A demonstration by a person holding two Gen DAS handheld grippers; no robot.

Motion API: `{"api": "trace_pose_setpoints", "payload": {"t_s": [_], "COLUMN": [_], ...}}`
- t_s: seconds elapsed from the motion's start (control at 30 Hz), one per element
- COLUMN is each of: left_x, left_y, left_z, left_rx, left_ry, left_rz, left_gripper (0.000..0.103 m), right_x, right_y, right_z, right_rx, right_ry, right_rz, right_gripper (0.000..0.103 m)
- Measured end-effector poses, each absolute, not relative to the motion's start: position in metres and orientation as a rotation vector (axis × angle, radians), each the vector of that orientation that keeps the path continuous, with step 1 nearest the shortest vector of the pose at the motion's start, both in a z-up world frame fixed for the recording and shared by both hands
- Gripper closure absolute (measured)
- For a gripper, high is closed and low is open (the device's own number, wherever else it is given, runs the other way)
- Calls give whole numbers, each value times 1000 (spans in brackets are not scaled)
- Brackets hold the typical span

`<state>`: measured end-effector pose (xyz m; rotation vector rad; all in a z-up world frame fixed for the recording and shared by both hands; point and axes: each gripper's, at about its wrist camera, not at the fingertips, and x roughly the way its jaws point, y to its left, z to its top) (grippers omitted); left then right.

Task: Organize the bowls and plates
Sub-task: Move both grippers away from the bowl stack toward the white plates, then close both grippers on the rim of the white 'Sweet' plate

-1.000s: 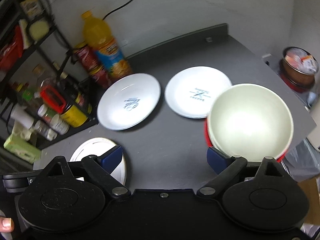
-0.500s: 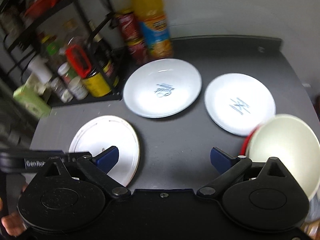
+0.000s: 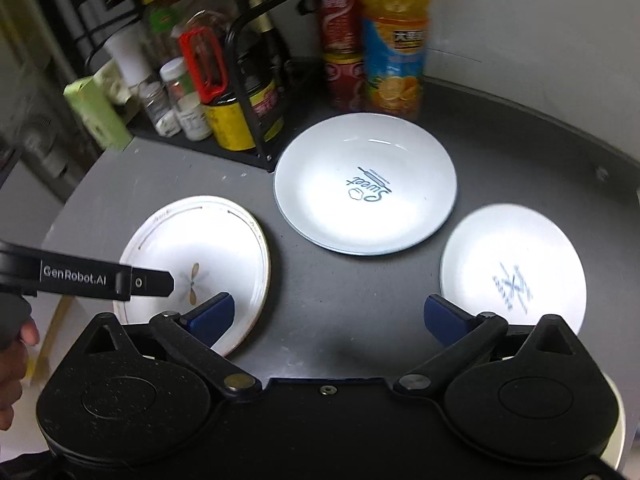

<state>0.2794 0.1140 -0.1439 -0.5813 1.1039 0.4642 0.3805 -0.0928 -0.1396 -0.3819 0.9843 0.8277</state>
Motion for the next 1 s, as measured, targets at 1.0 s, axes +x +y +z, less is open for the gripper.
{"api": "trace_pose_setpoints", "payload": {"t_s": [1.0], "left_x": [348], "left_y": [96], "left_z": [-169], "left_rx": [-925], "left_ry": [959], "left_rz": [728], "left_gripper": [35], "right_x": [506], "right_y": [-93], "right_z": [-169], "right_rx": [-439], "right_ry": [1021], "right_rz": [908], "right_gripper": [11]}}
